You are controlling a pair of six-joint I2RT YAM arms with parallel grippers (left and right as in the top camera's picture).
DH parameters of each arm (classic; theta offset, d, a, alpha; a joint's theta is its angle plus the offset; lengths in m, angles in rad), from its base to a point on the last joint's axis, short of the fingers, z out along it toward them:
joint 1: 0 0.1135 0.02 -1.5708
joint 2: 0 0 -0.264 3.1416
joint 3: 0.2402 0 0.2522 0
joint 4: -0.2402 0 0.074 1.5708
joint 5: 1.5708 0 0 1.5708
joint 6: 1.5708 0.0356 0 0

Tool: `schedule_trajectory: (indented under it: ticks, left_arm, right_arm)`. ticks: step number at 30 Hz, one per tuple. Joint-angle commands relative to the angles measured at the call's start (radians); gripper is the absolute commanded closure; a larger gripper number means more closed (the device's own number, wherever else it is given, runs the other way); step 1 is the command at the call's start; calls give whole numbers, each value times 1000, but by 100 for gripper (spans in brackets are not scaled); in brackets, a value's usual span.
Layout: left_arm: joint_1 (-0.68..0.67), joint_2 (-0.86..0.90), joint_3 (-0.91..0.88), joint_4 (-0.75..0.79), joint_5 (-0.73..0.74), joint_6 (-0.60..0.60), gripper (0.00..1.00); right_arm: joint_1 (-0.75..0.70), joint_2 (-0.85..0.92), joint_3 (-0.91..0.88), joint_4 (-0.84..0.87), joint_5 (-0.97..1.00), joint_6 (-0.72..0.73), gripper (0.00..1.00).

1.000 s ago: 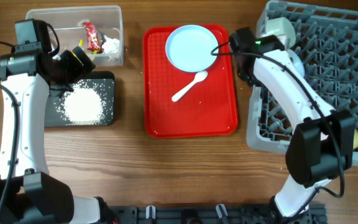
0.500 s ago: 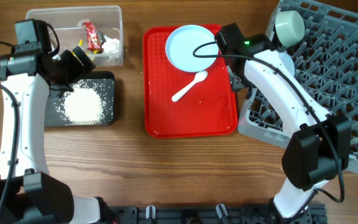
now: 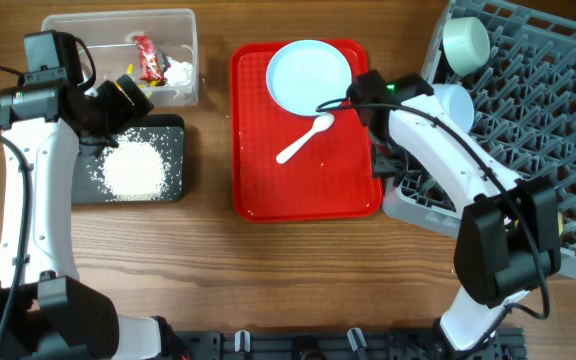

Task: Sort waste into correct bins and load items into the dishwasher rack
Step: 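Release the bowl and move the right gripper to the blue plate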

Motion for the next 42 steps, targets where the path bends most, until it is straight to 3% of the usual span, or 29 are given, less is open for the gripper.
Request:
schedule_trajectory:
  ticks: [1, 25, 31, 34, 38, 42]
  left_arm:
    - [-2, -6, 9, 2, 5, -9, 0]
    - [-2, -6, 9, 2, 5, -9, 0]
    - [-2, -6, 9, 2, 5, -9, 0]
    - [-2, -6, 9, 2, 5, -9, 0]
    - [-2, -6, 9, 2, 5, -9, 0]
    - [-2, -6, 9, 2, 5, -9, 0]
  right_arm:
    - [0, -29, -9, -93, 132, 134, 18]
    - [-10, -29, -9, -227, 177, 217, 18]
    - [37, -29, -8, 86, -93, -176, 12]
    - [44, -29, -2, 175, -126, -200, 12]
    - [44, -29, 7, 261, -209, -229, 18]
    - [43, -29, 5, 287, -322, -222, 43]
